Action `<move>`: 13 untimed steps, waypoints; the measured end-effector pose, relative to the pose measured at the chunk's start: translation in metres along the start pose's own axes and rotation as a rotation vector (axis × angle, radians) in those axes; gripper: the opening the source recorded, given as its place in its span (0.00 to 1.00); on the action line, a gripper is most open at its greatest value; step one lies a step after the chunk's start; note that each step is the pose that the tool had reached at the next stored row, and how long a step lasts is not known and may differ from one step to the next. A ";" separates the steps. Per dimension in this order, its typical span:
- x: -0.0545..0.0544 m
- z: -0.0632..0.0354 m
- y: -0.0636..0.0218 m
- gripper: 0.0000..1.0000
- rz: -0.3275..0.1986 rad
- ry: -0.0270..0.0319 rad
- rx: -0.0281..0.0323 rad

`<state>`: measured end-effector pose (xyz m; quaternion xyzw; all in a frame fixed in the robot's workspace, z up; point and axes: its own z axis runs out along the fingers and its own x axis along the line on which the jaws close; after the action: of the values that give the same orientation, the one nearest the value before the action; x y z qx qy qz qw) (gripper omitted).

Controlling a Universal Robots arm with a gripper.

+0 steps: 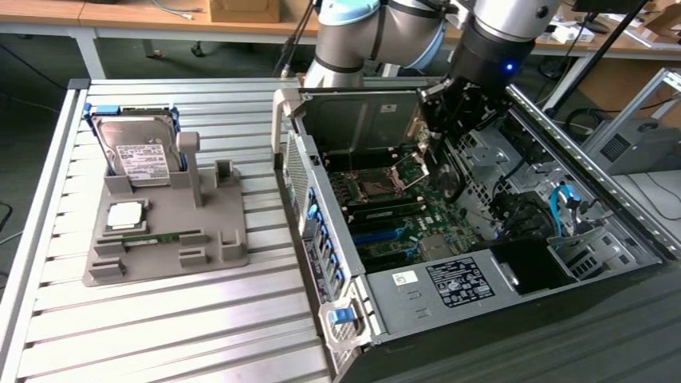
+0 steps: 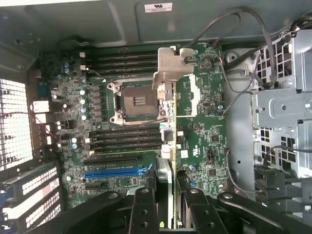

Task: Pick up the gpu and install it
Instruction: 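Pick up the gpu and move the gpu toward the slot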

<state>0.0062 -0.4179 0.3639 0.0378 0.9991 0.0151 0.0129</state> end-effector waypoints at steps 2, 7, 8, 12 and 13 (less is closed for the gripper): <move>-0.002 0.0006 -0.0001 0.27 0.000 0.0000 0.0000; -0.009 0.0023 -0.0001 0.27 0.000 0.0001 0.0000; -0.010 0.0026 -0.0001 0.27 0.000 0.0001 -0.0001; -0.011 0.0027 0.0000 0.27 0.000 0.0000 -0.0001; -0.011 0.0027 0.0000 0.27 0.000 0.0000 -0.0001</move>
<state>0.0169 -0.4187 0.3615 0.0378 0.9991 0.0152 0.0129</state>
